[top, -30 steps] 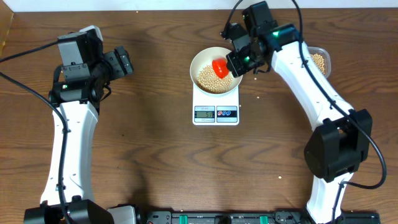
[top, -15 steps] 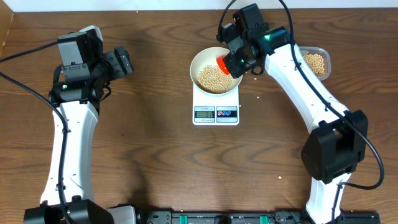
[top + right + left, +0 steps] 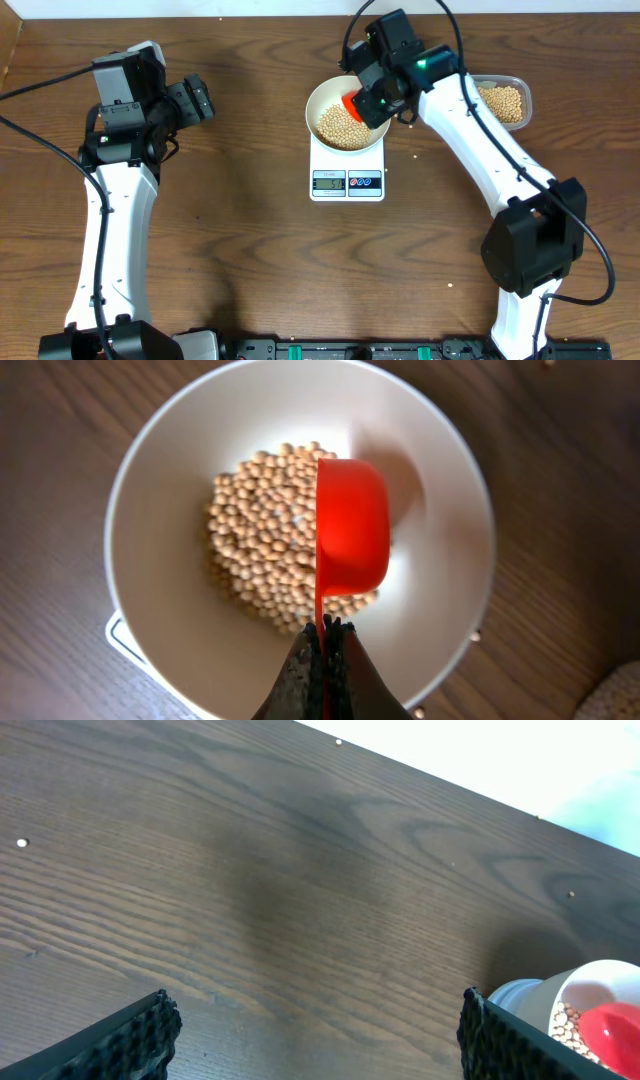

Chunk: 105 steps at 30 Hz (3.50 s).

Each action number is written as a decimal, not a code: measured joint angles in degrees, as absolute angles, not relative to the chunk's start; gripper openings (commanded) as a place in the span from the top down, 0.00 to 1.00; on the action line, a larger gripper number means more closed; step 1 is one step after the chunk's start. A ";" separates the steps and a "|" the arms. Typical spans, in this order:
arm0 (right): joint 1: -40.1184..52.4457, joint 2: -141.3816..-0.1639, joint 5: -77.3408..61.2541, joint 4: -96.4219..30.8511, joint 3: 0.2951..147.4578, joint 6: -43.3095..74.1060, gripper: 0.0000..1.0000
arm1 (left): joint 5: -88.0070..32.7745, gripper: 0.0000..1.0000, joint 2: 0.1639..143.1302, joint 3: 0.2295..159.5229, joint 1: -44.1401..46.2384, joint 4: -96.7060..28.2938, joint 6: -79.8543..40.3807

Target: Scoop item into bowl and weigh 50g on scale

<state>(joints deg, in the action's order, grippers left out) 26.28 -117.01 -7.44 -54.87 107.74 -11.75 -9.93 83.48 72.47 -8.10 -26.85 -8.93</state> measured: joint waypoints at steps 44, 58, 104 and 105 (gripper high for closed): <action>29.21 -117.73 -5.72 -56.31 107.74 -14.26 0.99 | -9.93 0.09 83.48 72.47 -8.10 -26.85 -8.93; 28.62 -117.73 -12.01 -56.34 107.74 -11.00 0.99 | -9.93 0.09 83.48 72.47 -8.10 -26.83 -8.95; 12.64 -117.75 -46.74 -54.52 107.74 -1.39 0.99 | -9.93 0.09 83.48 72.47 -8.10 -26.83 -8.93; 12.49 -117.75 -47.40 -54.33 107.74 -1.21 0.99 | -9.93 0.09 83.48 72.47 -8.10 -26.85 -8.95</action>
<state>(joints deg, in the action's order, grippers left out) 12.49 -117.75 -47.40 -54.33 107.74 -1.21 -9.93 83.48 72.47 -8.10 -26.85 -8.95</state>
